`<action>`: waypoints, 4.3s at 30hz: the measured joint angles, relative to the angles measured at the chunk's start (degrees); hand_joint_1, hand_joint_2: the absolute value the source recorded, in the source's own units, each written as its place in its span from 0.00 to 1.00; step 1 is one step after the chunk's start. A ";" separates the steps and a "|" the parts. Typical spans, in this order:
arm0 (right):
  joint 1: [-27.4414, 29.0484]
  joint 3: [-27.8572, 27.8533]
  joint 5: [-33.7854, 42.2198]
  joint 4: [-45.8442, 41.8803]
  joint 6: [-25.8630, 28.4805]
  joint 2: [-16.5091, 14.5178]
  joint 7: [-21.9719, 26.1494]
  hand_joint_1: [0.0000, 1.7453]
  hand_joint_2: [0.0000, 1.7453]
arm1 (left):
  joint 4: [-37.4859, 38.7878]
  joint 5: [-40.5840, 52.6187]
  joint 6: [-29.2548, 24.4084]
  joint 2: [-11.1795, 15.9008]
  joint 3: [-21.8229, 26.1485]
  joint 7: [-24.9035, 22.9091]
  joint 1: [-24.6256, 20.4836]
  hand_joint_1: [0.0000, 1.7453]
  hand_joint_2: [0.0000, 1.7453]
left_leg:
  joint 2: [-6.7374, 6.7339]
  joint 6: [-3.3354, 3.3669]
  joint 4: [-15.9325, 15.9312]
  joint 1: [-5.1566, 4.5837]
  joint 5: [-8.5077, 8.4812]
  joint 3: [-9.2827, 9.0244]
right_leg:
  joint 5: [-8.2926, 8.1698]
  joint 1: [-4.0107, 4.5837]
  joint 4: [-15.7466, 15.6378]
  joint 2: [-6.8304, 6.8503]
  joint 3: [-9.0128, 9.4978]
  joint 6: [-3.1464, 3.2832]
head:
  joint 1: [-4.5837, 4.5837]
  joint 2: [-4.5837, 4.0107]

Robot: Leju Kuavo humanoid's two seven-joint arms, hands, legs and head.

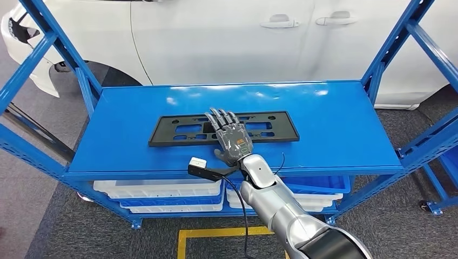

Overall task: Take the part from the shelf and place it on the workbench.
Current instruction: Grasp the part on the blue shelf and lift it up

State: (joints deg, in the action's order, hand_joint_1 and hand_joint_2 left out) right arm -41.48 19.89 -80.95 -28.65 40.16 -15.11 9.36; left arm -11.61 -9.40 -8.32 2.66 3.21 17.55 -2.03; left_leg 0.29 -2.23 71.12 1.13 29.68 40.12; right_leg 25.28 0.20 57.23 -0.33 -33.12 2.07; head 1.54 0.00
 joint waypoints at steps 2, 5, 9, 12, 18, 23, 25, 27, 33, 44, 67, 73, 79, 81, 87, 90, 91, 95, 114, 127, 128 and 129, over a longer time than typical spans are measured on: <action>0.00 0.01 -0.22 -0.05 0.01 -0.30 0.62 0.00 1.00 | 0.01 0.00 -0.01 0.06 0.01 0.08 0.01 0.00 0.00 | -0.03 0.77 -8.02 -0.25 -4.74 -3.16 | 0.70 0.28 0.03 -0.03 0.91 -0.17 | -0.03 -0.01; 0.03 0.09 -0.52 -0.23 0.01 -0.78 1.65 0.00 1.00 | 0.02 -0.01 -0.02 0.15 0.03 0.18 -0.11 0.00 0.00 | -0.04 1.79 -13.37 -0.84 -5.87 -5.36 | 1.28 0.46 0.15 -0.04 1.03 -0.87 | -0.06 0.00; 0.27 0.42 -1.07 -1.31 0.04 -1.56 2.83 0.00 1.00 | 0.02 -0.06 -0.03 0.13 0.08 0.28 -0.04 0.00 0.00 | -0.07 2.69 -14.51 -0.41 -5.78 -6.19 | 3.00 0.25 2.79 0.03 -0.08 -2.14 | -0.13 -0.01; 0.74 0.72 -1.33 -1.60 0.03 -1.72 3.13 0.00 1.00 | 0.02 -0.08 -0.03 0.11 0.09 0.31 -0.17 0.00 0.00 | -0.07 3.20 -14.68 -0.29 -5.32 -6.82 | 7.11 -0.25 13.86 0.05 -6.36 -2.95 | -0.23 0.00; 1.73 2.23 -2.13 -2.67 0.04 -2.02 3.38 0.00 1.00 | 0.02 -0.09 0.01 -0.02 0.11 0.36 -0.06 0.00 0.00 | 0.15 2.28 -14.04 -0.33 -3.26 -8.69 | -1.56 -0.93 4.18 0.25 -4.36 -2.94 | -0.23 0.00; 1.84 3.40 -3.07 -3.53 0.04 -2.56 2.61 0.00 1.00 | 0.02 0.06 0.01 -0.08 0.13 0.60 -0.22 0.00 0.00 | 0.05 0.54 -13.69 -0.19 -2.02 -9.07 | -1.64 -0.61 0.68 0.12 -2.62 -1.27 | -0.17 0.00; 1.73 4.03 -3.64 -3.88 0.04 -2.83 1.88 0.00 1.00 | 0.02 0.26 -0.03 -0.10 0.13 0.75 -0.25 0.00 0.00 | -0.01 0.08 -9.84 -0.05 0.15 -7.46 | -1.52 -0.78 0.27 0.16 -2.03 -0.62 | -0.06 0.00; 1.77 4.83 -4.48 -3.94 0.03 -2.97 0.68 0.00 1.00 | 0.02 0.40 -0.09 -0.09 0.13 0.91 -0.24 0.00 0.00 | -0.02 -0.24 -1.81 -0.02 3.45 -3.30 | -1.23 -0.63 0.24 0.19 -1.78 -0.22 | 0.01 0.00; 1.70 9.12 -8.23 -3.84 0.03 -2.96 -5.01 0.00 1.00 | 0.02 0.72 -0.22 0.00 0.35 1.14 -0.25 0.00 0.00 | -0.05 0.17 -9.00 -0.10 -3.86 -4.44 | -0.27 -0.26 0.39 -0.13 -0.71 -0.54 | 0.00 0.00; -3.04 26.08 -8.79 3.17 -8.23 -2.42 -15.69 0.00 1.00 | 0.02 1.10 -0.83 0.03 1.69 2.04 -1.14 0.00 0.00 | 0.02 2.87 -14.09 -0.09 -5.01 -6.70 | 7.29 -0.54 17.33 0.01 -9.08 -3.35 | -0.36 0.00; -9.26 34.90 -6.14 9.72 -21.33 -0.89 -22.07 0.97 1.00 | 0.02 1.94 -1.19 -0.14 4.38 4.22 -1.52 0.00 0.00 | 0.00 1.20 -14.16 -0.39 -3.78 -8.40 | -1.03 -0.12 0.02 -0.05 -0.68 -1.64 | -0.28 0.00; -9.39 33.94 -5.60 10.42 -22.88 -0.45 -22.18 1.00 1.00 | 0.02 2.14 -1.18 -0.22 4.50 4.34 -1.56 0.00 0.00 | -0.22 2.86 -14.88 -0.08 -4.59 -8.41 | 5.63 -0.47 12.52 0.04 -6.62 -3.10 | -0.45 0.00; -9.71 32.80 -5.37 10.51 -24.09 -0.31 -22.15 1.00 1.00 | 0.02 2.13 -0.83 -0.31 5.19 4.43 -1.48 0.00 0.00 | 0.05 2.40 -14.35 -0.24 -4.04 -8.61 | -0.16 -0.47 4.06 0.07 -2.85 -2.51 | -0.46 -0.01; -9.84 32.53 -5.40 10.50 -24.30 -0.37 -22.07 1.00 1.00 | 0.02 2.10 -0.74 -0.36 5.43 4.66 -1.43 0.00 0.00 | 0.12 1.85 -14.22 -0.40 -3.79 -8.60 | -0.95 -0.24 0.37 0.06 -1.16 -2.01 | -0.40 -0.01; -9.98 31.04 -5.21 10.46 -23.60 -0.52 -21.90 1.00 1.00 | 0.01 2.17 -0.21 -0.49 5.75 6.38 -1.31 0.00 0.00 | 0.02 0.12 -7.30 -0.05 0.60 -5.67 | -1.41 -0.51 -0.73 0.31 -0.59 -0.40 | -0.30 -0.01; -9.63 30.35 -4.99 10.48 -22.96 -0.52 -21.63 1.00 1.00 | 0.02 2.21 -0.21 -0.52 5.85 6.75 -1.18 0.00 0.25 | 0.01 -0.37 2.09 0.07 3.83 -1.00 | -1.33 -0.45 -0.63 0.30 -0.67 -0.29 | -0.29 0.00; -9.55 30.07 -4.69 10.47 -22.30 -0.52 -21.51 1.00 1.00 | 0.01 2.28 -0.21 -0.52 5.86 7.01 -1.14 0.00 0.50 | 0.00 -0.40 1.63 0.10 2.81 -1.06 | -1.27 -0.45 -0.56 0.27 -0.63 -0.34 | -0.29 0.00; -9.45 27.33 -1.80 9.97 -16.86 -0.43 -19.57 1.00 1.00 | 0.00 3.07 -0.23 -0.52 5.97 9.84 -1.24 0.00 1.00 | -0.05 0.25 -12.26 -0.05 -4.11 -7.01 | -0.89 -0.27 0.02 0.15 -0.68 -1.07 | -0.32 0.00; 12.95 4.88 79.04 -59.33 -33.03 8.36 24.93 1.00 1.00 | 0.02 -0.40 2.31 -1.20 14.11 15.90 0.18 0.00 1.00 | 0.31 1.40 -13.64 -0.42 -3.41 -7.62 | -0.83 -0.08 0.43 0.33 -1.74 -1.48 | -0.56 0.00; 21.93 6.21 89.24 -78.55 -58.06 12.12 29.91 1.00 1.00 | 0.02 1.32 1.87 -1.80 15.80 12.49 0.07 0.00 1.00 | 0.13 1.22 -13.32 -0.47 -3.23 -8.02 | -0.85 -0.14 0.62 0.01 -1.27 -1.37 | -0.40 -0.01; 21.99 6.41 89.38 -78.65 -58.33 12.20 29.91 1.00 1.00 | 0.02 1.42 1.64 -1.88 15.82 12.04 0.08 0.00 1.00 | 0.18 1.53 -13.38 -0.62 -3.42 -7.97 | -1.01 -0.12 0.60 -0.01 -1.32 -1.72 | -0.43 0.00; 22.03 6.61 89.53 -78.67 -58.50 12.28 29.91 1.00 1.00 | 0.02 1.49 1.43 -1.99 15.83 11.60 0.13 0.00 1.00 | 0.19 1.88 -13.50 -0.57 -3.69 -7.90 | -1.15 -0.11 0.55 -0.01 -1.39 -2.06 | -0.44 -0.01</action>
State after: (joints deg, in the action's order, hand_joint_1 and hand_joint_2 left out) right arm -19.45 26.50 8.58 -107.32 -18.34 -2.83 39.28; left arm -11.58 -7.91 -6.88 0.66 19.04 29.14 -1.90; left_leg 0.48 -0.35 57.62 0.56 25.99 32.23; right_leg 24.14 0.09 57.78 -0.34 -34.51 0.00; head 1.10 -0.01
